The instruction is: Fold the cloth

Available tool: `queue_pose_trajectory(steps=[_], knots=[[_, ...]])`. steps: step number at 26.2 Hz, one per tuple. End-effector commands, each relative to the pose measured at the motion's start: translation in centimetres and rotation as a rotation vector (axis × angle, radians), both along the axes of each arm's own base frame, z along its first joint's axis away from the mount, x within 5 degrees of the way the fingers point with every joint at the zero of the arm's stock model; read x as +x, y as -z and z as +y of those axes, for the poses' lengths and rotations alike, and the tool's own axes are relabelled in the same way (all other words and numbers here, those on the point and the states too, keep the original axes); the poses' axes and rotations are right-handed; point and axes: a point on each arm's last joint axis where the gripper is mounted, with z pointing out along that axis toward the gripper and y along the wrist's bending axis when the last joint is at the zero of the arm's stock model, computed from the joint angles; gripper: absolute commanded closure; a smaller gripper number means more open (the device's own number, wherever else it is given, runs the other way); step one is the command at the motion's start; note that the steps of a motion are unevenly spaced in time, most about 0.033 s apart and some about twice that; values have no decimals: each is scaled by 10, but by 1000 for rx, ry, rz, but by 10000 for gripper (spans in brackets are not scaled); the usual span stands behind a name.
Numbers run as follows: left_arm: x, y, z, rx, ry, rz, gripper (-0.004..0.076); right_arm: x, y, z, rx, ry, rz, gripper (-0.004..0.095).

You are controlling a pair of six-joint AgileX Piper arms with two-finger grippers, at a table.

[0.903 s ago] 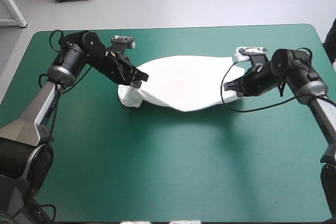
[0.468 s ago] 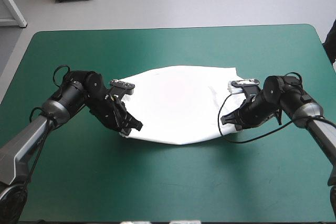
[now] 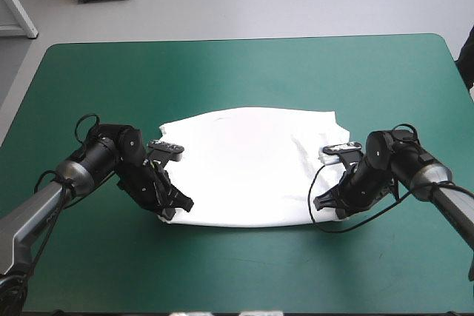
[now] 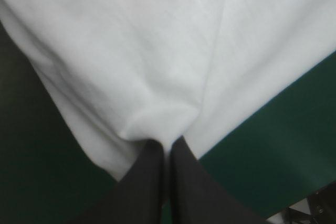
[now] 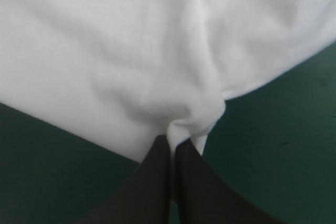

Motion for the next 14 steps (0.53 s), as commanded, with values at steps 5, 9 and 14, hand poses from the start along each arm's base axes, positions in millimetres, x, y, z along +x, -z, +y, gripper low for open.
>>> queue_pose_trajectory(steps=[5,9,14], knots=[[-11,-15,-1,-21,18,30,556,-6,-14,0,19,-33,-11,577],[-14,-20,0,-36,16,15,422,-6,-19,1,33,-31,-15,353],[-24,-75,12,-30,-17,-222,399,8,-86,-2,11,-29,-248,327]])
